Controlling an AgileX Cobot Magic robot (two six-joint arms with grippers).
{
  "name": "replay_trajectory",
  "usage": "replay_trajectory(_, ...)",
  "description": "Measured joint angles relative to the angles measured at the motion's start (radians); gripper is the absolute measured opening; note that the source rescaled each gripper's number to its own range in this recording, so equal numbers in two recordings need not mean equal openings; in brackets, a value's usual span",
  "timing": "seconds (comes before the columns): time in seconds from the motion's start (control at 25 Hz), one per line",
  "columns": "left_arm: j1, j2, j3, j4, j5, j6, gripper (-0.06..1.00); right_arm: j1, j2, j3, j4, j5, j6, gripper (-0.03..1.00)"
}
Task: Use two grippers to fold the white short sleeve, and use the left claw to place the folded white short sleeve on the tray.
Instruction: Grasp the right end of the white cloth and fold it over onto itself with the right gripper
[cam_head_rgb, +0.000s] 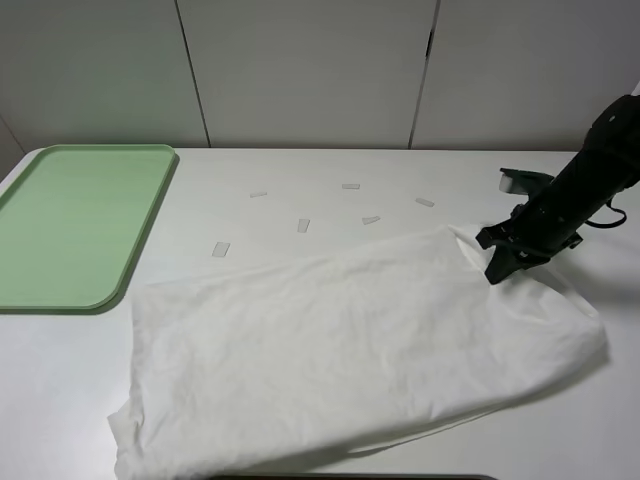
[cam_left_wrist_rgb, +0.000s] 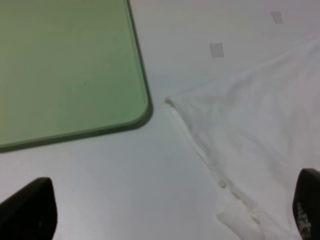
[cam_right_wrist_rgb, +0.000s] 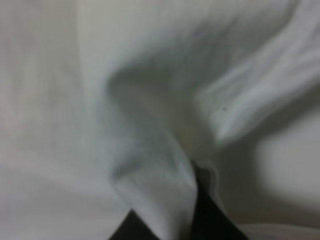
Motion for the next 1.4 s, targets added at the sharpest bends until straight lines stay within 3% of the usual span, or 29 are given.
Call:
replay_trajectory(0.24,0.000,0.000,0.000,0.000,0.000,0.000,0.94,0.055,-0.118,-0.011,-0.267,-0.073,0.322,0.01)
replay_trajectory(0.32,0.000,0.000,0.000,0.000,0.000,0.000,0.94,0.063,-0.135,-0.012,-0.284,-0.078,0.340,0.01)
replay_trajectory(0.48,0.000,0.000,0.000,0.000,0.000,0.000,0.94,0.129,-0.234,-0.017,-0.387,-0.070,0.490,0.01)
replay_trajectory(0.6,0.000,0.000,0.000,0.000,0.000,0.000,0.94,0.241,-0.308,-0.017,-0.436,0.006,0.601,0.01)
replay_trajectory(0.76,0.000,0.000,0.000,0.000,0.000,0.000,0.94,0.336,-0.315,-0.017,-0.426,0.066,0.642,0.01)
replay_trajectory(0.96,0.000,0.000,0.000,0.049,0.000,0.000,0.94,0.433,-0.313,-0.017,-0.355,0.053,0.661,0.01)
replay_trajectory(1.16,0.000,0.000,0.000,0.102,0.000,0.000,0.94,0.444,-0.294,-0.017,-0.275,0.040,0.661,0.01)
replay_trajectory(1.4,0.000,0.000,0.000,0.109,0.000,0.000,0.94,0.459,-0.254,-0.017,-0.140,0.049,0.633,0.05)
